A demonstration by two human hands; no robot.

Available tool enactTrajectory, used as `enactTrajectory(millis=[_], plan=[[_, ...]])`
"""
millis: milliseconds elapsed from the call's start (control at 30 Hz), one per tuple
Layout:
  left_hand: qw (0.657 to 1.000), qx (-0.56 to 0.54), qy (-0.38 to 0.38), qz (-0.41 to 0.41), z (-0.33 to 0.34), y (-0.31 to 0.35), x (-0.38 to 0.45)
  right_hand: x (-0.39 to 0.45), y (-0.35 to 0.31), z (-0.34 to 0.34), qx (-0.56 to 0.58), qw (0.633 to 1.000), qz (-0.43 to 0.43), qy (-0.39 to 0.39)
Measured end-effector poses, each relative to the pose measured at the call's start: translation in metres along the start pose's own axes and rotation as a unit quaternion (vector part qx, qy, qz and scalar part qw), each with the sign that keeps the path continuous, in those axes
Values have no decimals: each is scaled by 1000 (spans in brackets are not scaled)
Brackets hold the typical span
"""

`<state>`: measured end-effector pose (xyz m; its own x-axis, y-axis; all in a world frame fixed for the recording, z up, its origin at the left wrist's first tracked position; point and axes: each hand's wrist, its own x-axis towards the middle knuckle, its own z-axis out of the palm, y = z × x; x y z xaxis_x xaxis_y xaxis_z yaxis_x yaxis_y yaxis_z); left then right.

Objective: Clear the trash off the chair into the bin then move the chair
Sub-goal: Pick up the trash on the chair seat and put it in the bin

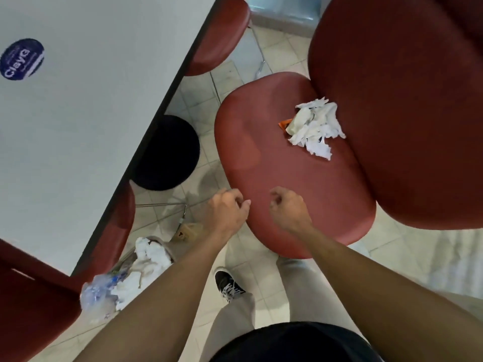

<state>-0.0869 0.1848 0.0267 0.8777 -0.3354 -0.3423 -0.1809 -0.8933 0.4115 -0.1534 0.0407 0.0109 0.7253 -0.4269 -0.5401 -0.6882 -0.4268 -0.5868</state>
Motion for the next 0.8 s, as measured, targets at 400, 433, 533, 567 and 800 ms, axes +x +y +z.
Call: enactTrajectory(millis=[400,433,533,567,800], plan=[[993,43,-50,101,51,118,125,111,61,-104,4,999,37,0],[991,51,-61,103,56,123,133,118,67,-107,-2,999,43,-3],[987,63,-93,116,78,139,162,148,88,-115,-13,998,56,-18],[986,59,-100,119,86,143,171,158,95,-117,-11,998,59,-26],[985,58,-124,102,139,153,227,216,128,-107,-29,997,35,-64]])
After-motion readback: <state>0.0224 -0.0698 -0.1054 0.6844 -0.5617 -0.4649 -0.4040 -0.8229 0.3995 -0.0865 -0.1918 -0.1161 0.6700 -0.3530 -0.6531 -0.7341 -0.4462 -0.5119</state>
